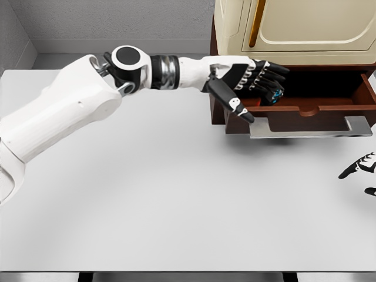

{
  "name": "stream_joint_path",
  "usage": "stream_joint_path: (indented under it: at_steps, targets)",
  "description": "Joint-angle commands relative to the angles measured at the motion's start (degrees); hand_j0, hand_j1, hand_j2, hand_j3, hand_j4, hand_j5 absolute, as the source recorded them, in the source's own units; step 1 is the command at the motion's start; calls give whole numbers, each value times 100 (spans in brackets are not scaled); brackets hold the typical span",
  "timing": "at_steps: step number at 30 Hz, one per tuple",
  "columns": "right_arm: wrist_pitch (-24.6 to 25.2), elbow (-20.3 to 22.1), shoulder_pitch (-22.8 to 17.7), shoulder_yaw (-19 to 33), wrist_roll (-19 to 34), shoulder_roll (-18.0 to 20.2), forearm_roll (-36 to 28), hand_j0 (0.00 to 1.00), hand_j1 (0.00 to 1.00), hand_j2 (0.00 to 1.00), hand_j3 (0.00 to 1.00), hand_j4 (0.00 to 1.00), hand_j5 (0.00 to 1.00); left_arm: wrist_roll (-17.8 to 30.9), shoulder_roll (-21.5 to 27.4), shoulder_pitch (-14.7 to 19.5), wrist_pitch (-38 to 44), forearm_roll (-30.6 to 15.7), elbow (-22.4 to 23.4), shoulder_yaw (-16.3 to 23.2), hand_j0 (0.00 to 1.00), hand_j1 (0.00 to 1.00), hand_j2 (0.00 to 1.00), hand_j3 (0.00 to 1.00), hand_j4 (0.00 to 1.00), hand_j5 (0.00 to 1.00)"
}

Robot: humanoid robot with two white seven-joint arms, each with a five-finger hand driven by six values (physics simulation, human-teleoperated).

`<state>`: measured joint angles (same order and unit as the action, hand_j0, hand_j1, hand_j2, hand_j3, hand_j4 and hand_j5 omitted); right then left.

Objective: Put the switch into the drawer with left arm, and close the drawer with right arm

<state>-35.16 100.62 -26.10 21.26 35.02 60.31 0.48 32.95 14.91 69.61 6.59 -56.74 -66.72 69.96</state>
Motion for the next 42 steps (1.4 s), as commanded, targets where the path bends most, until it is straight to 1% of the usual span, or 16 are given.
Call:
stream_joint_path:
  at_steps: [1,9,16,19,21,25,27,29,30,33,34,37,38,39,41,42]
  targets:
    - [16,2,0,1,-2,7,-40,68,68,68,68,68,68,1,-173,-9,0,93,133,9,100,100,100,100,100,100]
    - [16,2,0,1,-2,7,-40,68,68,68,68,68,68,9,-401,35,-18,313,124,9,100,100,100,100,100,100]
    - [16,2,0,1,-2,-2,-40,67,67,67,67,67,67,27,-832,360,-9,295,335,-8,100,100,100,100,100,100]
    - [16,2,9,1,-2,-2,-40,65,65,65,65,65,65,205,-736,448,-44,243,256,-52,100,100,100,100,100,100]
    - [16,2,9,1,-2,7,-40,65,65,65,65,65,65,205,-200,440,-176,243,-455,-52,100,100,100,100,100,100]
    - [16,2,62,-34,-2,-2,-48,60,60,60,60,60,60,205,2260,291,-869,102,-3118,-271,100,100,100,100,100,100]
    - [16,2,88,-34,-2,-2,-48,59,59,59,59,59,59,205,2806,-193,-1274,67,-3313,-667,100,100,100,100,100,100]
    - [16,2,114,-34,-2,-2,-40,59,59,59,59,59,59,205,3553,-413,-1731,23,-3321,-773,100,100,100,100,100,100]
    - [16,2,123,-34,-2,7,-40,59,59,59,59,59,59,205,3773,-554,-1977,251,-3321,-729,100,100,100,100,100,100]
    - [16,2,246,-34,-2,86,-40,59,59,59,59,59,59,205,3966,-519,-2232,1578,-3304,-711,100,100,100,100,100,100]
    - [16,2,299,-34,-2,95,-48,59,59,59,59,59,59,205,4010,-518,-2197,1614,-3190,-711,100,100,100,100,100,100]
    - [16,2,378,-34,-2,235,-75,59,59,59,59,59,59,205,4028,-474,-1934,1701,-2153,-360,100,100,100,100,100,100]
    - [16,2,395,-43,-2,253,-163,59,59,59,59,59,59,205,4046,-361,-2083,2595,-2117,-333,100,100,100,100,100,100]
    - [16,-7,448,-43,-2,288,-180,59,59,59,59,59,59,205,3984,-264,-2030,3872,-2117,-342,100,100,100,100,100,100]
    - [16,2,554,-61,-2,297,-189,59,59,59,59,59,59,205,4090,-290,-1828,4030,-1731,-272,100,100,100,100,100,100]
    - [16,2,562,-61,-2,297,-198,59,59,59,59,59,59,205,4029,-281,-1915,4433,-1721,-149,100,100,100,100,100,100]
